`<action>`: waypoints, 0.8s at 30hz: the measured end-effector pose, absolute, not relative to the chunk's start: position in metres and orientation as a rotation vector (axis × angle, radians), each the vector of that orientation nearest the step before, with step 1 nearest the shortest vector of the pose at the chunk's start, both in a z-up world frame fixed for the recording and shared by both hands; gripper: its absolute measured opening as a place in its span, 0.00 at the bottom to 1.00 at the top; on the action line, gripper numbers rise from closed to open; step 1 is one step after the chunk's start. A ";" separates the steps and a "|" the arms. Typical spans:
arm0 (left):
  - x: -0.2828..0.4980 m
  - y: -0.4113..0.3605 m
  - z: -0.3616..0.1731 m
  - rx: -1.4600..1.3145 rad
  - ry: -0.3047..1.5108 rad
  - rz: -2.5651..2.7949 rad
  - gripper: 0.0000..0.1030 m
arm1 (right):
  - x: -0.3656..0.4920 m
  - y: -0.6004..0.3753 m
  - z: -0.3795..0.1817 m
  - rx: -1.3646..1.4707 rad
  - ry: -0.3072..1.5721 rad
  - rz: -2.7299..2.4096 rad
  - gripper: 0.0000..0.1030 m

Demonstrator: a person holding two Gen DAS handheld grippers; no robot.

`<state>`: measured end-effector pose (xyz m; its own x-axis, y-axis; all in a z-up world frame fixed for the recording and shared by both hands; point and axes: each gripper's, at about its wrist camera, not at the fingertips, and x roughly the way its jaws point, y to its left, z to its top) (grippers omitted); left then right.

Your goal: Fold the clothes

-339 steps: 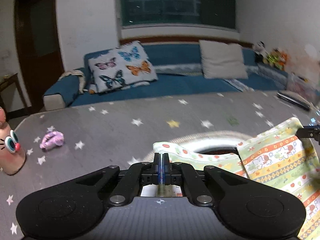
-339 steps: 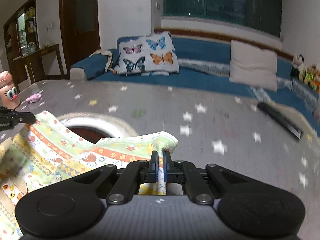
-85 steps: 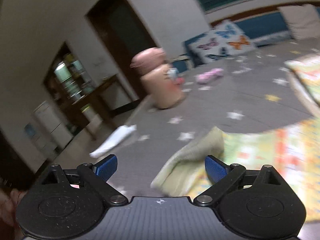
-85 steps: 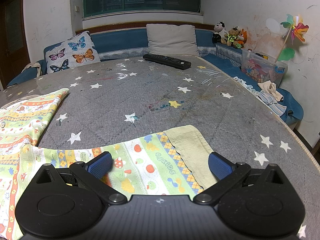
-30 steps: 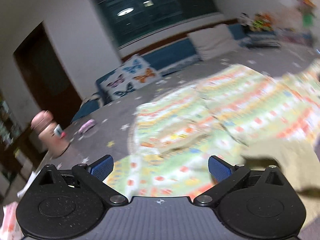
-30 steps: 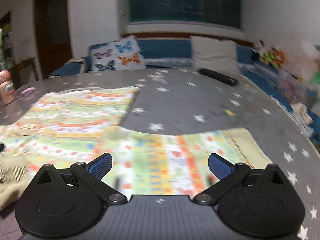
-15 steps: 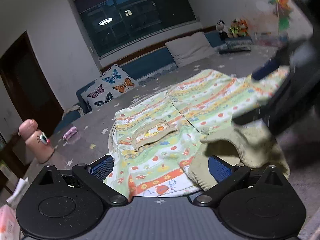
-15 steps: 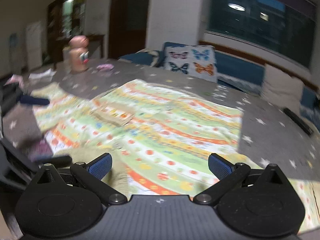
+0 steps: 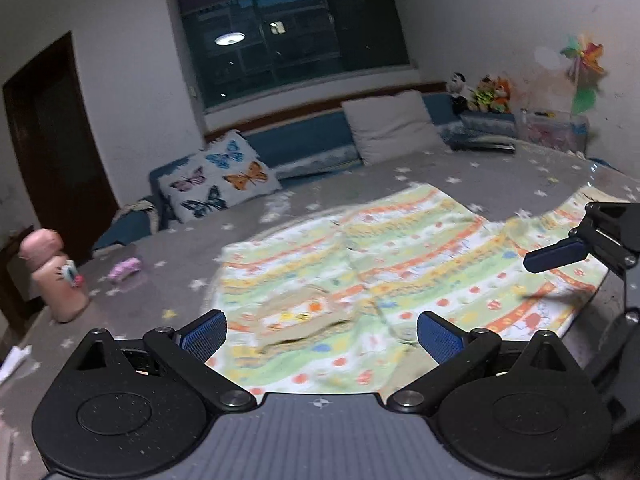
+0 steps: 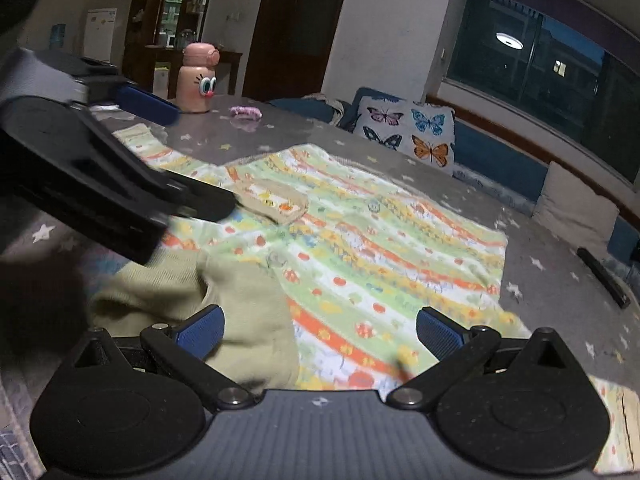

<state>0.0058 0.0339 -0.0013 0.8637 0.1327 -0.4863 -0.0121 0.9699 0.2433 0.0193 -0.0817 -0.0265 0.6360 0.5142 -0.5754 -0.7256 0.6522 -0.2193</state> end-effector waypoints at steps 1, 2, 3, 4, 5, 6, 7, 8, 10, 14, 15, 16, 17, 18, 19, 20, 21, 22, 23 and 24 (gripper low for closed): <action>0.008 0.030 -0.006 0.251 0.535 0.070 1.00 | 0.017 -0.083 -0.027 -0.464 0.501 0.737 1.00; 0.009 0.028 -0.011 0.266 0.547 0.070 1.00 | 0.015 -0.086 -0.026 -0.460 0.499 0.735 1.00; 0.009 0.027 -0.015 0.274 0.557 0.068 1.00 | 0.013 -0.090 -0.024 -0.450 0.491 0.732 1.00; 0.008 0.027 -0.018 0.274 0.565 0.067 1.00 | 0.012 -0.096 -0.021 -0.433 0.488 0.726 1.00; 0.007 0.027 -0.021 0.274 0.573 0.067 1.00 | 0.012 -0.102 -0.017 -0.408 0.487 0.718 1.00; 0.005 0.027 -0.023 0.280 0.576 0.069 1.00 | 0.013 -0.110 -0.013 -0.377 0.491 0.706 1.00; 0.004 0.027 -0.025 0.286 0.579 0.073 1.00 | 0.015 -0.119 -0.010 -0.340 0.498 0.685 1.00; 0.002 0.027 -0.028 0.292 0.581 0.076 1.00 | 0.019 -0.129 -0.007 -0.304 0.508 0.662 1.00; 0.002 0.027 -0.031 0.299 0.587 0.079 1.00 | 0.030 -0.151 -0.003 -0.244 0.522 0.592 1.00; 0.002 0.026 -0.031 0.296 0.588 0.081 1.00 | 0.058 -0.201 -0.005 -0.157 0.560 0.383 0.97; 0.002 0.026 -0.031 0.296 0.588 0.082 1.00 | 0.066 -0.215 -0.006 -0.135 0.570 0.334 0.95; 0.001 0.026 -0.031 0.295 0.588 0.082 1.00 | 0.073 -0.228 -0.009 -0.120 0.578 0.283 0.92; 0.001 0.026 -0.031 0.298 0.587 0.083 1.00 | 0.080 -0.240 -0.011 -0.109 0.584 0.230 0.89; 0.001 0.026 -0.031 0.300 0.586 0.083 1.00 | 0.087 -0.252 -0.013 -0.096 0.589 0.181 0.87; 0.001 0.026 -0.031 0.300 0.588 0.084 1.00 | 0.093 -0.263 -0.014 -0.082 0.591 0.140 0.85; 0.002 0.026 -0.031 0.299 0.590 0.084 1.00 | 0.098 -0.274 -0.016 -0.069 0.591 0.099 0.81; 0.002 0.026 -0.031 0.299 0.591 0.085 1.00 | 0.103 -0.285 -0.018 -0.056 0.591 0.058 0.80; 0.002 0.026 -0.031 0.301 0.592 0.086 1.00 | 0.107 -0.295 -0.020 -0.041 0.593 0.022 0.78; 0.002 0.025 -0.031 0.302 0.593 0.087 1.00 | 0.112 -0.304 -0.021 -0.026 0.597 -0.008 0.76; 0.002 0.025 -0.030 0.304 0.593 0.088 1.00 | 0.115 -0.311 -0.023 -0.014 0.602 -0.034 0.75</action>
<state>0.0022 0.0251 -0.0304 0.8268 0.1684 -0.5367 0.0054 0.9517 0.3070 0.1155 -0.3111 -0.0235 0.8237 -0.0357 -0.5659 0.0274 0.9994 -0.0232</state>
